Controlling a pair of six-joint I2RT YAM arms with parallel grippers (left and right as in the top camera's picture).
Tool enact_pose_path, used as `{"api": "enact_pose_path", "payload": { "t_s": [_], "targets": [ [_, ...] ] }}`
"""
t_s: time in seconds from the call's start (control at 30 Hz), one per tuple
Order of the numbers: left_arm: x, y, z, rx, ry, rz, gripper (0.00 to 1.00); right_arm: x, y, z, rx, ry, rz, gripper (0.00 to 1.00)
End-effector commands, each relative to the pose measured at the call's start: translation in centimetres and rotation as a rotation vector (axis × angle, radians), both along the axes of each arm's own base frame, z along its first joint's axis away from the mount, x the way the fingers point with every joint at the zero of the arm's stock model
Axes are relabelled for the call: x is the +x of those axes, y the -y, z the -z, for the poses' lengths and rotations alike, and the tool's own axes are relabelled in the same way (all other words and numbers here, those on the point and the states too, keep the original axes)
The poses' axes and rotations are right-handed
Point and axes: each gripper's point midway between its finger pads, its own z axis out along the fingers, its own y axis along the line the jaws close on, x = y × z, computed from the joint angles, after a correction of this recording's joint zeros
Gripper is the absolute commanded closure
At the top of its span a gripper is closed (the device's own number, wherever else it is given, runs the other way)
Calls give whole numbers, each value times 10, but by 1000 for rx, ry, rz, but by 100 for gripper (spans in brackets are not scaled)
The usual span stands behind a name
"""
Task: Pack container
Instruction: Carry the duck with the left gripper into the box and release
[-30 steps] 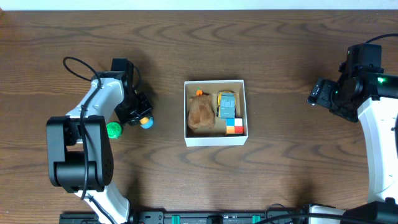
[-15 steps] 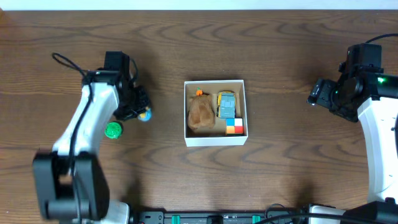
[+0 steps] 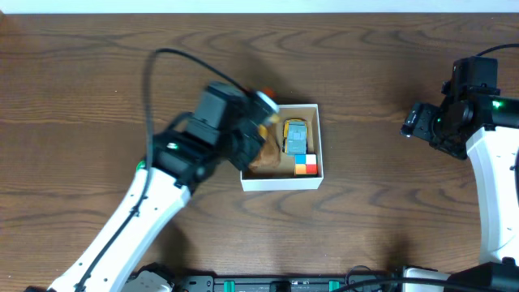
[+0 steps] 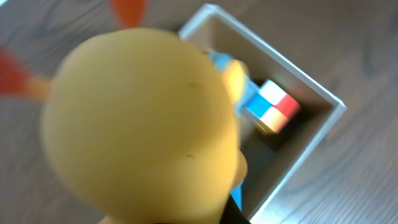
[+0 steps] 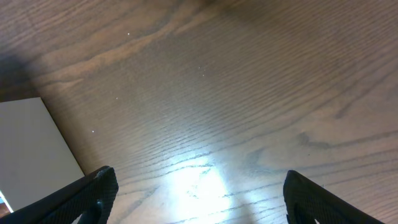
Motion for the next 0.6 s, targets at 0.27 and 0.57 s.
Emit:
{"api": "enact_pose_path", "payload": {
  "t_s": [0.27,0.57],
  "targets": [
    [-29,39,76,244,-110,315,94,-2,1,3,-2,-10,-12,13],
    [-15,20,108,411,-127,260,89,-2,1,3,-2,-9,-12,13]
  ]
}}
